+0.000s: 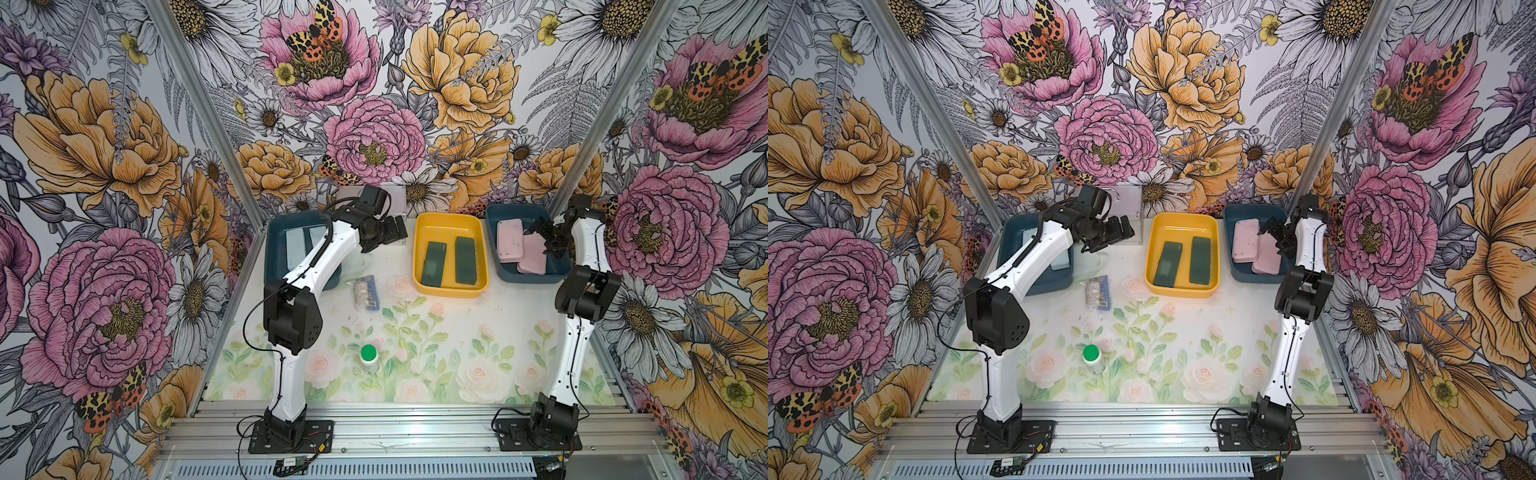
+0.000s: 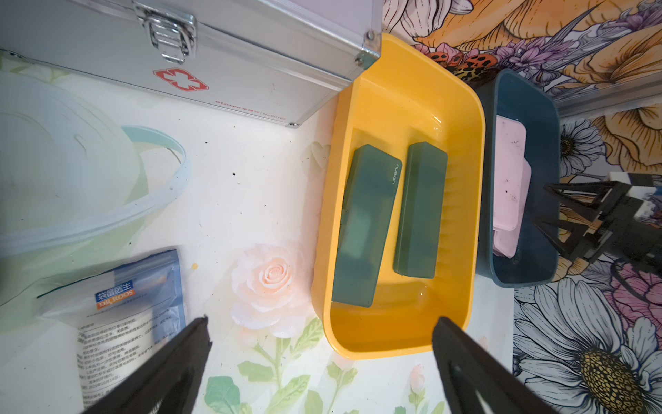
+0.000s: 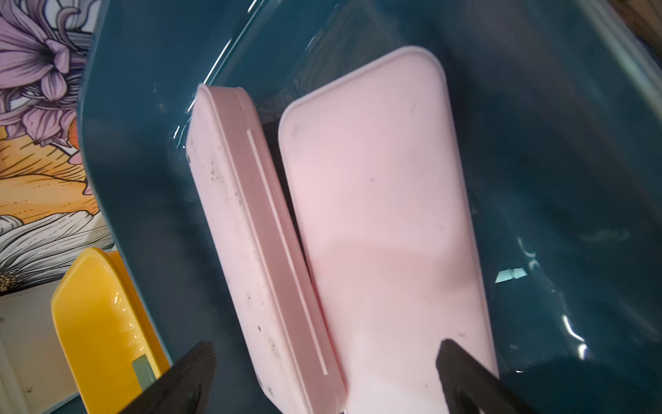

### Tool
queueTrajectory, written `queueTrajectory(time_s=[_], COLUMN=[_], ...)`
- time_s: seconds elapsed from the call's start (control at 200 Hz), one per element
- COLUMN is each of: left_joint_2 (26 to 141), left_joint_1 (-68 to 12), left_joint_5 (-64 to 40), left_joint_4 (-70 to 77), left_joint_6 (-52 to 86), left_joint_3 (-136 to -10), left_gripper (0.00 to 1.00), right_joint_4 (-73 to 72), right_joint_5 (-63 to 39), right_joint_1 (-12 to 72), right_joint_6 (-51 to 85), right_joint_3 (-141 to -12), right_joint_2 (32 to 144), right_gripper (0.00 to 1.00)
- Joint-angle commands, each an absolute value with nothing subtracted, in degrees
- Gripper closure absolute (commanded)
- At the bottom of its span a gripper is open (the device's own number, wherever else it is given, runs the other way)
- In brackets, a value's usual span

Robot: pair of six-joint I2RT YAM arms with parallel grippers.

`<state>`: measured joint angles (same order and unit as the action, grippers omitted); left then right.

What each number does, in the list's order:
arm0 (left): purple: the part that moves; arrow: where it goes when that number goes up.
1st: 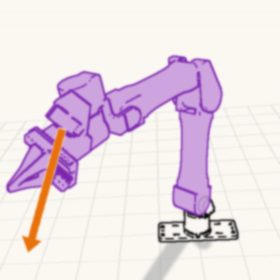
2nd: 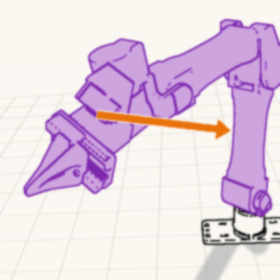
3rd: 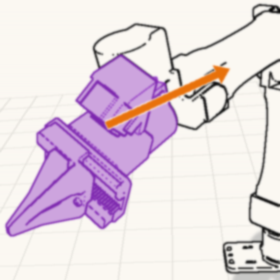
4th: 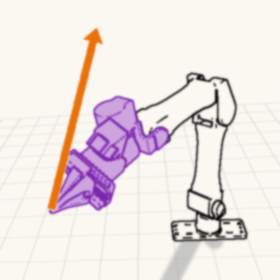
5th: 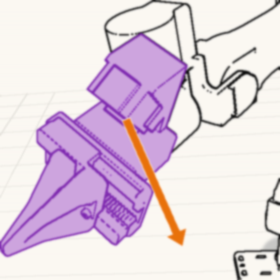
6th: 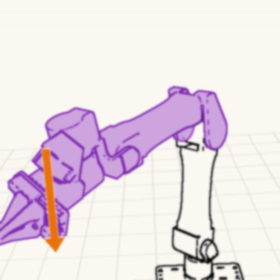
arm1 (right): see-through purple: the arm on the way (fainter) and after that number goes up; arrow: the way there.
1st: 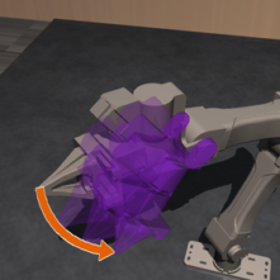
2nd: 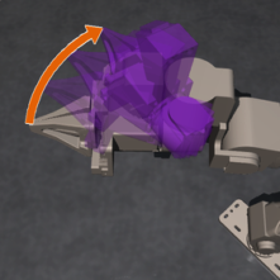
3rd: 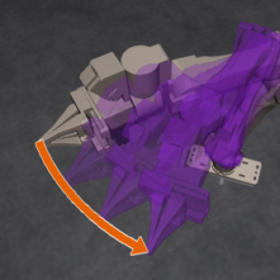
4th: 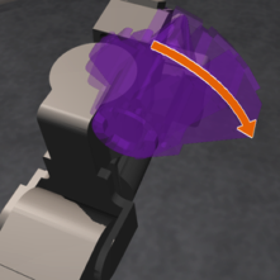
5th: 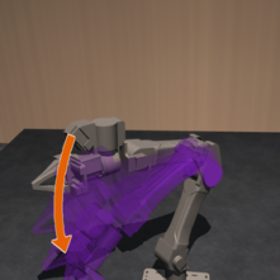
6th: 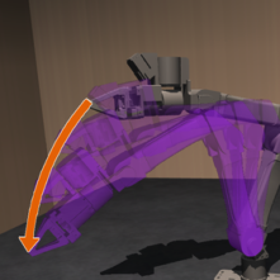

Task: Place the pencil cases by color into the storage box
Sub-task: Place the pencil case at the storage box, then reset both arms

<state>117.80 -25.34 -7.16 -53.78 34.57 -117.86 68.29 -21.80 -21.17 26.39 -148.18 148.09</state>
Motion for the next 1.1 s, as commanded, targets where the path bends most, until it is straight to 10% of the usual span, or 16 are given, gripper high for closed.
queueTrajectory(time_s=[0.0, 0.505, 1.096], left_joint_2=[118.6, 108.97, 83.48], left_joint_1=[-25.31, -20.33, -1.36], left_joint_5=[-8.74, -6.27, 0.06], left_joint_4=[-53.96, -56.13, -59.04], left_joint_6=[33.66, 30.11, 5.06], left_joint_3=[-118.97, -111.36, -87.23], left_gripper=[0.01, 0.01, 0.01], right_joint_4=[68.69, 68.3, 59.86], right_joint_5=[-19.81, -25.64, -31.91], right_joint_1=[-21.36, -17.33, -4.27], right_joint_6=[25.58, 22.59, 18.84], right_joint_3=[-147.44, -143.72, -95.31], right_joint_2=[144.34, 136.93, 94.18], right_gripper=[0.01, 0.01, 0.01])
